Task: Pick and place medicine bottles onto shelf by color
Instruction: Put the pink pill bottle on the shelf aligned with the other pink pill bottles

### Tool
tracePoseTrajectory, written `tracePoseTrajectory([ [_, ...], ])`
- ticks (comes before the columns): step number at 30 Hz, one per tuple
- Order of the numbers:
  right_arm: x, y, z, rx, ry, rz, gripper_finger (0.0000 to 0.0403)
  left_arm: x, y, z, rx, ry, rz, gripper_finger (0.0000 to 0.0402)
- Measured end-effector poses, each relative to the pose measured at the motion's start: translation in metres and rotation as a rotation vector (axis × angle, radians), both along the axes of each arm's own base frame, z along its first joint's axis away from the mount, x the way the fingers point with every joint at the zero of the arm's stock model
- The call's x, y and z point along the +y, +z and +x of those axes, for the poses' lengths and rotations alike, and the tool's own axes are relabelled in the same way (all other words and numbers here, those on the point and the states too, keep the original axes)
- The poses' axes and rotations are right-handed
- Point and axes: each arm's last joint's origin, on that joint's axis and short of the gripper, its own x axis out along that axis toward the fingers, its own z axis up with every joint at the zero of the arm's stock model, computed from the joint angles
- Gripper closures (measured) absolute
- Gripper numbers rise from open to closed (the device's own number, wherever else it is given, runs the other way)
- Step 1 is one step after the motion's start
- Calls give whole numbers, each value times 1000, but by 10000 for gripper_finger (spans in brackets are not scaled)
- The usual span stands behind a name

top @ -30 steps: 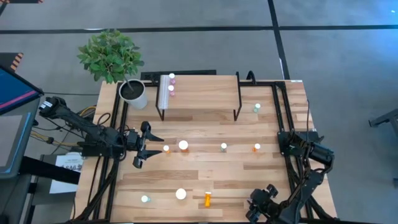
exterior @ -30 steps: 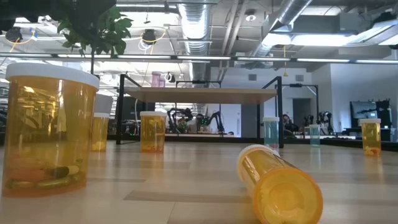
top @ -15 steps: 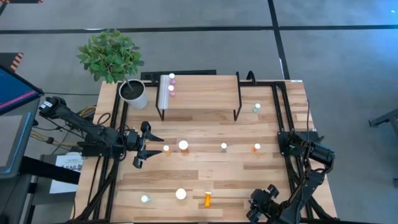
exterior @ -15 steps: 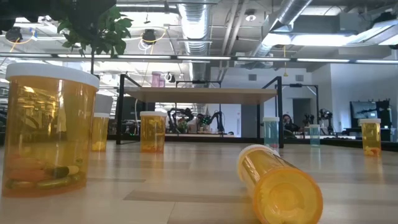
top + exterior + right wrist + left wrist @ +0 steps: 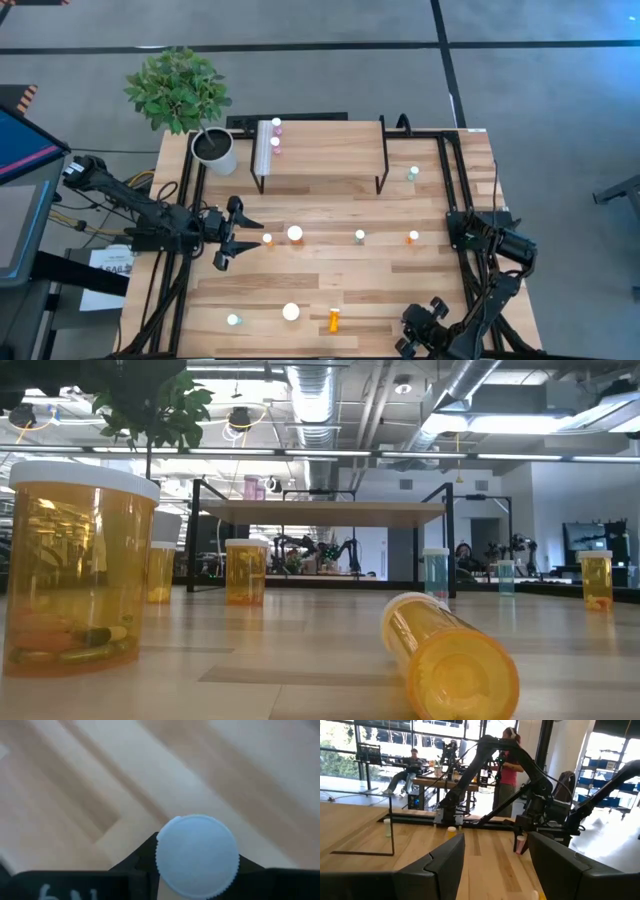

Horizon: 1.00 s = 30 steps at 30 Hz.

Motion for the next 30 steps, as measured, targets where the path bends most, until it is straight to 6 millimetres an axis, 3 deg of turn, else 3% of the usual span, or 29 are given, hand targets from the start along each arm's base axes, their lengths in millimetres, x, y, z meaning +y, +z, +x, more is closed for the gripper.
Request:
tracePoseTrajectory([
  [5,-3,14,23,13,42,-13,276,-3,-4,5,20,-29,-4,194],
  [11,-16,38,70,-11,146,-73,275,-11,-4,19,58,-78,15,194],
  [23,-53,90,164,-144,450,-224,275,-40,-7,68,191,-238,100,193],
  [30,-76,107,203,-237,580,-273,275,-53,-4,91,258,-290,120,193],
])
